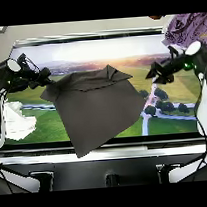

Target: Fold the clothes and pants, and hang the long-sleeved shirts on hangers.

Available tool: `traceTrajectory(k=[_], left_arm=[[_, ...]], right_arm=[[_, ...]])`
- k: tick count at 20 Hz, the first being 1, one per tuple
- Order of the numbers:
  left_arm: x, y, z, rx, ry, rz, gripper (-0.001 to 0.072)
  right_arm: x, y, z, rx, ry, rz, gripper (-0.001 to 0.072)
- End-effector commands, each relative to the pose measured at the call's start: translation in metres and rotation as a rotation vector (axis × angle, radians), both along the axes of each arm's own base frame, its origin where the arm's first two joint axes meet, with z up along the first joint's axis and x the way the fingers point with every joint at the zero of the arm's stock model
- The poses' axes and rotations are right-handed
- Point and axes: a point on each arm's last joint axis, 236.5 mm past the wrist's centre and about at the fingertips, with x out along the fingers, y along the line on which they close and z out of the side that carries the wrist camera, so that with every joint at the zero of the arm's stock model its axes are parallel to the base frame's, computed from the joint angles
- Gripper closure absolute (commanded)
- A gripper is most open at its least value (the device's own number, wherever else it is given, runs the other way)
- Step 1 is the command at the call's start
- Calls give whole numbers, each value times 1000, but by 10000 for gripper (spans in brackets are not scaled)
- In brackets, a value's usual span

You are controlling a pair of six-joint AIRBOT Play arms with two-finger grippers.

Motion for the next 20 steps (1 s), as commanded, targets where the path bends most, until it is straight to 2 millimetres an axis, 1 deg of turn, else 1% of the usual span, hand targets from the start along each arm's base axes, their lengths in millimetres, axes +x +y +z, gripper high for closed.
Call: traceTrajectory(k=[1, 4, 5, 7, 8, 10, 11, 13, 14, 15, 16, 17, 18, 19, 20], left_arm=[[-9, -1, -3, -1, 38, -11, 689], [-9, -1, -3, -2, 39, -11, 689], [-9, -1, -3, -2, 39, -11, 690], [-9, -1, -3, -2, 40, -11, 690], [-9, -1, -3, -2, 40, -11, 690], [-9, -1, -3, -2, 40, -11, 689], [-9, -1, -3, -2, 40, -11, 689], [-9, -1, -3, -2, 40, -10, 689], [-9, -1, -4, -2, 41, -10, 690], [-9, -1, -3, -2, 40, -10, 690], [-9, -1, -4, -2, 41, -11, 689], [-9, -1, -4, -2, 42, -11, 690], [-9, -1, -4, -2, 42, -11, 689], [-9, -1, -3, -2, 42, -11, 689], [-10, -1, -3, -2, 44, -12, 689]], right_arm=[[-58, -3, -37, 11, 119, 0, 220], [-90, 2, -78, 17, 178, -60, 223], [-96, 9, -86, 45, 187, -74, 243], [-91, 29, -89, 151, 157, -111, 243], [-88, 31, -92, 159, 143, -121, 243], [-88, 25, -102, 96, 137, -115, 243], [-86, 26, -105, 77, 127, -115, 243], [-81, 38, -111, 59, 110, -102, 244], [-83, 46, -119, 44, 127, -91, 244], [-85, 54, -125, 39, 140, -74, 267], [-85, 62, -129, 38, 142, -67, 416], [-81, 67, -130, 32, 127, -67, 532], [-75, 70, -126, 33, 101, -74, 681], [-64, 67, -117, 33, 72, -83, 678], [-48, 57, -103, 23, 47, -117, 679]])
